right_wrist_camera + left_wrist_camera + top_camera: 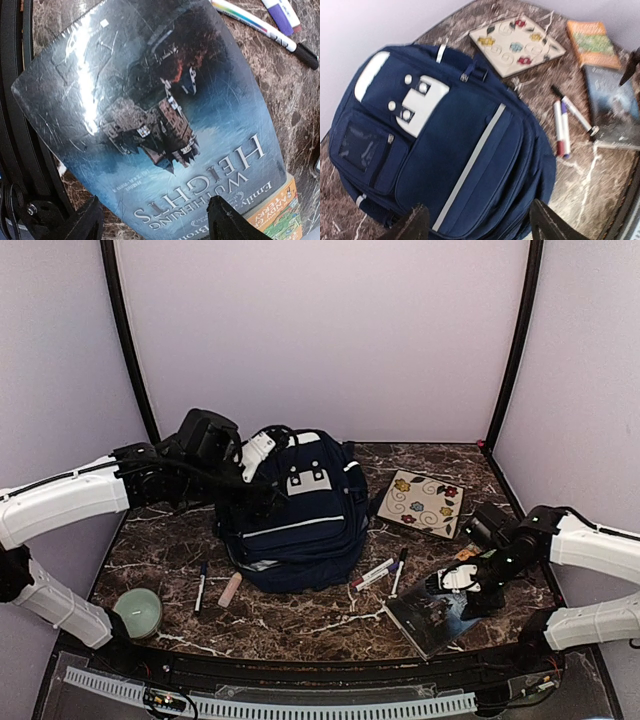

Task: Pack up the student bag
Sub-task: Move the book to the center of the board.

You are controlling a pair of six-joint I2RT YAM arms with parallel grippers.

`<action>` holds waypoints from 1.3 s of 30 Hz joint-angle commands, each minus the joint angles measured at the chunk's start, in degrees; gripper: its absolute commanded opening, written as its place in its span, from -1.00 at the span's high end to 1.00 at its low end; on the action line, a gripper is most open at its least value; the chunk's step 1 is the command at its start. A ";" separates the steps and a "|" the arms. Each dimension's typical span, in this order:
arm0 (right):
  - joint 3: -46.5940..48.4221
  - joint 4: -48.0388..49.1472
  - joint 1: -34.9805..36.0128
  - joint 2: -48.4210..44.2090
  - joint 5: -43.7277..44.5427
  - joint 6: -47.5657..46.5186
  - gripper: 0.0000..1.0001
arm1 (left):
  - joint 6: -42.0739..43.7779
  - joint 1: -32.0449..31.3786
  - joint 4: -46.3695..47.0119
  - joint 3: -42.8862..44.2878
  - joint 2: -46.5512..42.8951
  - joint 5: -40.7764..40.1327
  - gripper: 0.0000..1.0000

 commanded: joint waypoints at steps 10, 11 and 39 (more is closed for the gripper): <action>-3.82 -2.28 -2.22 0.20 12.02 -9.93 -0.68 | -5.37 -5.55 8.39 11.26 15.29 15.63 -0.41; -4.19 -1.71 -2.21 0.42 12.74 -10.43 -0.68 | -6.18 -5.86 9.53 11.76 16.81 16.55 -0.40; -1.83 47.51 -2.22 20.31 24.15 -4.15 -0.61 | -15.59 -7.88 17.63 12.58 38.94 27.11 -0.36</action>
